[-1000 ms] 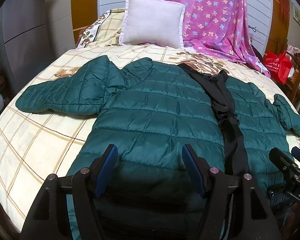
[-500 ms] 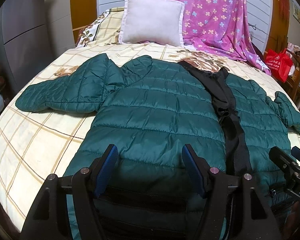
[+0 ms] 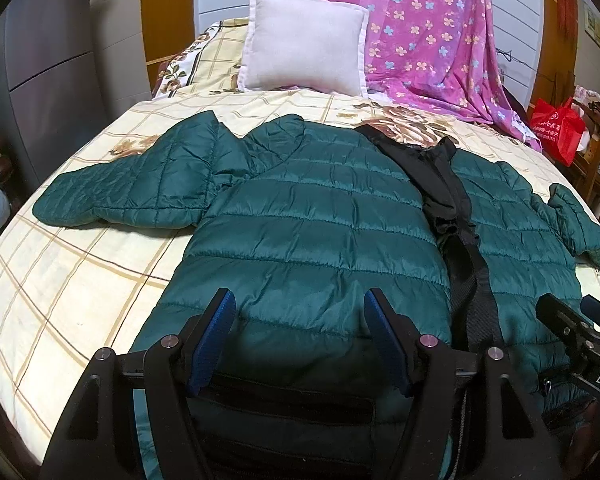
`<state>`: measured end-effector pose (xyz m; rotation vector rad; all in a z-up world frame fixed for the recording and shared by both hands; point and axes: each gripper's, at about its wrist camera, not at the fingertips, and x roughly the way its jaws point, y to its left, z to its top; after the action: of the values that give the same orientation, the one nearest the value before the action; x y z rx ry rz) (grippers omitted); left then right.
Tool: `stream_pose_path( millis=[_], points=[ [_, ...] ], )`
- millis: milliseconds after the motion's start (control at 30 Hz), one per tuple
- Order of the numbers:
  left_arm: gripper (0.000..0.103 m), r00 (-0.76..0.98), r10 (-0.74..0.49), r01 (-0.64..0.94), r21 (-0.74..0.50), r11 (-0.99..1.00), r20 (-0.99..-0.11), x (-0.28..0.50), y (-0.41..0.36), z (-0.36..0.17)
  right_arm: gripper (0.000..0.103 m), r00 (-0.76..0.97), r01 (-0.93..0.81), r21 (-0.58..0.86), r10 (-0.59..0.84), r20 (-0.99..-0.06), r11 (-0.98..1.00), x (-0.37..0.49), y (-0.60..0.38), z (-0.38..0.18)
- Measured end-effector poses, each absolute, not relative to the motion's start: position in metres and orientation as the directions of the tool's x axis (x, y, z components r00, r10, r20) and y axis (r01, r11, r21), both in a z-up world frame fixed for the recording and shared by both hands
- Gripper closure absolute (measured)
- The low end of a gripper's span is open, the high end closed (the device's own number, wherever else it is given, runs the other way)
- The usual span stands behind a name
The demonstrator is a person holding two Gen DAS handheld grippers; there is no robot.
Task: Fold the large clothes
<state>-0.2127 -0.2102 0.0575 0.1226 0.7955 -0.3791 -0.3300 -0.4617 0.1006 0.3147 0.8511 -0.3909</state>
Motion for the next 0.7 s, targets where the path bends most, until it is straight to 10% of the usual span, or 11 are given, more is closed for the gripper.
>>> stream_pose_path(
  millis=[700],
  points=[
    [0.06, 0.635, -0.284, 0.38, -0.031, 0.925, -0.718, -0.2144, -0.2121, 0.057, 0.001, 0.595, 0.459, 0.113, -0.211, -0.776, 0.881, -0.3293, -0.4625, 0.0996]
  ],
)
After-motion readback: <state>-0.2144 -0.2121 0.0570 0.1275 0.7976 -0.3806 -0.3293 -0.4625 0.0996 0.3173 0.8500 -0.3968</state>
